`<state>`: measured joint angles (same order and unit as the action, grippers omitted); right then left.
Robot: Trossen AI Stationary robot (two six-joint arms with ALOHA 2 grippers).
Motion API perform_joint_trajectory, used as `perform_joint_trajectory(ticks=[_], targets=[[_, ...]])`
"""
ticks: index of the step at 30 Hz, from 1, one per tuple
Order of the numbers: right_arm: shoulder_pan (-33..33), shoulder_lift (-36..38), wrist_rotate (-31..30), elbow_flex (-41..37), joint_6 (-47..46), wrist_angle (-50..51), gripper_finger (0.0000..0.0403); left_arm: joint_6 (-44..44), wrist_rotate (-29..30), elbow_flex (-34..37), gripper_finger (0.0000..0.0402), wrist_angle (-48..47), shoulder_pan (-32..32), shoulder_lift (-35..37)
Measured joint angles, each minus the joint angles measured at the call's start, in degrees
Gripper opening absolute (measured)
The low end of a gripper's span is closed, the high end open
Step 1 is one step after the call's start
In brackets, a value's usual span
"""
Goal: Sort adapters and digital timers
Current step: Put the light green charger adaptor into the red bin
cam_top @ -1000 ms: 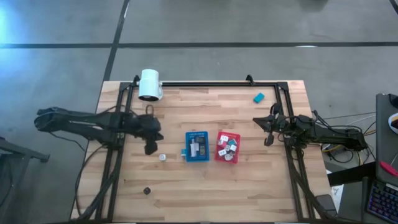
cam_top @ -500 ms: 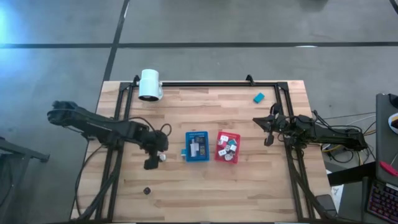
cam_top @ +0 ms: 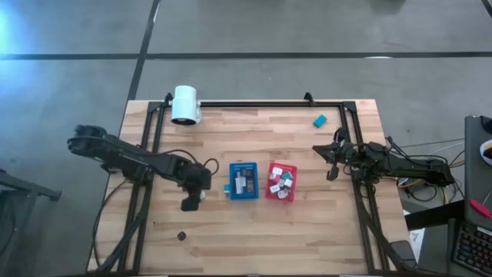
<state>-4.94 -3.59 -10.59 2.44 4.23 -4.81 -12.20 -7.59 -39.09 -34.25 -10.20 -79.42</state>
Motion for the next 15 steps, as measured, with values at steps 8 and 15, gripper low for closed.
perform_joint_trajectory(ticks=[8,15], targets=[[0.0,0.0,0.0,0.0,-0.2,0.0,0.0008,2.1,-0.2,0.0,0.0295,2.5,-0.2,-3.4],[0.0,0.0,0.0,0.0,-0.2,0.0,0.0008,3.6,-0.4,0.0,0.0203,2.5,-0.4,-4.8]])
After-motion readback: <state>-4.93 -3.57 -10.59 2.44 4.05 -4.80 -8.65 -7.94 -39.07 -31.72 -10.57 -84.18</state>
